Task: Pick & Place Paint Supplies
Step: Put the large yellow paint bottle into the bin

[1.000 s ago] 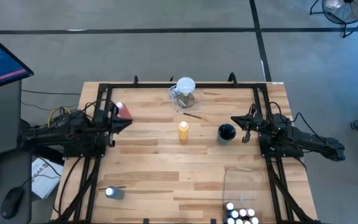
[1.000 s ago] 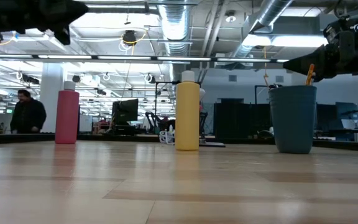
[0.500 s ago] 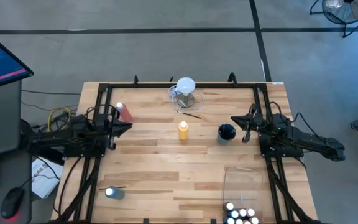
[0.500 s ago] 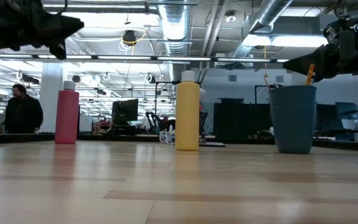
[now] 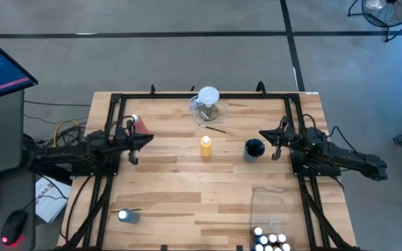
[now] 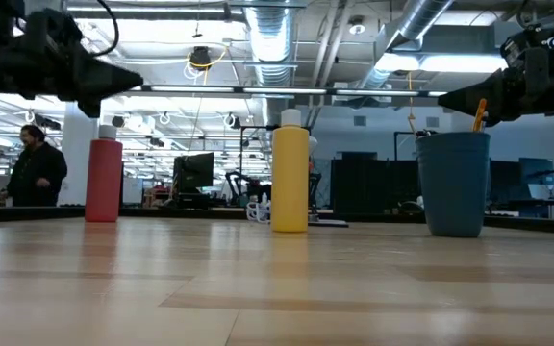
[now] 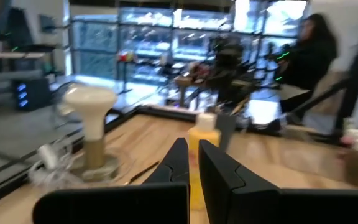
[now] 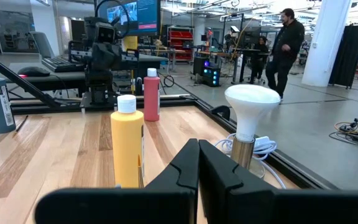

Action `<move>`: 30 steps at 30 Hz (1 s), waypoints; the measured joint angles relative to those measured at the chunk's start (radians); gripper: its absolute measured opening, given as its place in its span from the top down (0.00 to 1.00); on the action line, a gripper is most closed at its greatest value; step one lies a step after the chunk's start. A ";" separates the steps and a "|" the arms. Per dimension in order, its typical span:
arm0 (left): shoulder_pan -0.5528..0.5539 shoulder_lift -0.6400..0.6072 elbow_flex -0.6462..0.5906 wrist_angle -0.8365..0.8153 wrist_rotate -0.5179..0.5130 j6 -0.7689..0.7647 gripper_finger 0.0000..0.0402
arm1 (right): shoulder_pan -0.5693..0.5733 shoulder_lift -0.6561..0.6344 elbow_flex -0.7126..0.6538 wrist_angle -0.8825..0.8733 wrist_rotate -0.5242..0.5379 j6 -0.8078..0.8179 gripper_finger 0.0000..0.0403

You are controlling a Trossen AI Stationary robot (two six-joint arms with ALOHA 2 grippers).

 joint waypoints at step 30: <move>0.000 0.380 0.000 0.006 -0.028 0.003 1.00 | 0.000 0.000 0.000 0.000 0.000 0.000 1.00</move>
